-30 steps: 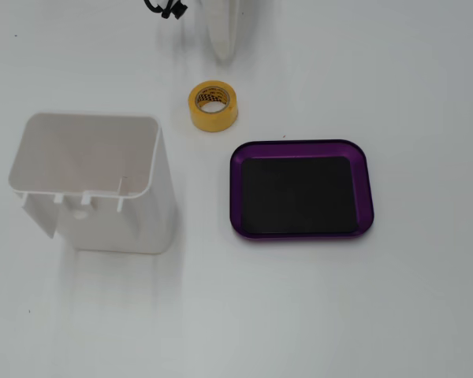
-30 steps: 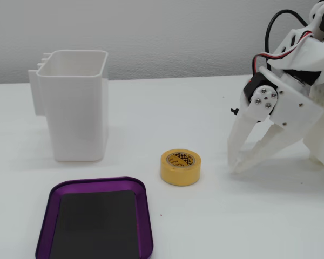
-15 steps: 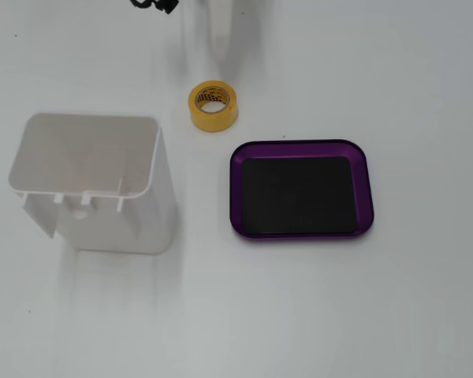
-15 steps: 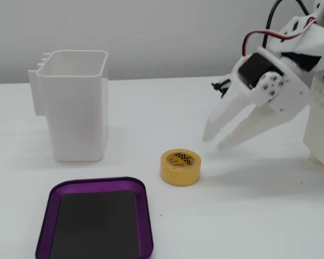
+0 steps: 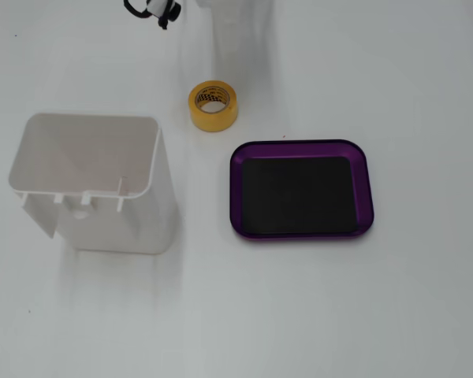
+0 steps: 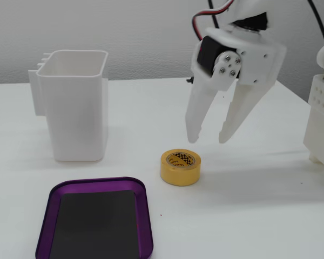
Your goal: Pick up the yellow tape and place it in the box.
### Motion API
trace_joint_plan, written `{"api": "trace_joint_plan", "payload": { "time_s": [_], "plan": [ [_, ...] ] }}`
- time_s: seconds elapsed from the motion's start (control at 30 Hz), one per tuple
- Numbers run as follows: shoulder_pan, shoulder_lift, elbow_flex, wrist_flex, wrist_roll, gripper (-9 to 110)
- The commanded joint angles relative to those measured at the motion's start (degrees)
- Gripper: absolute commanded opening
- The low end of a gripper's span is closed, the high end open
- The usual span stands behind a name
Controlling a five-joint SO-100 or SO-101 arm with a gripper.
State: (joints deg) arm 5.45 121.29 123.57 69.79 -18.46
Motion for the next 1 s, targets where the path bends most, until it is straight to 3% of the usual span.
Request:
{"api": "trace_joint_plan", "payload": {
  "time_s": [0.0,0.47,0.97],
  "plan": [
    [-0.3,-5.4,-3.8,-0.1,0.2,13],
    [0.8,-9.7,3.3,-12.6,-0.5,13],
    [3.1,-8.8,3.8,-9.4,-0.7,13]
  ]
}}
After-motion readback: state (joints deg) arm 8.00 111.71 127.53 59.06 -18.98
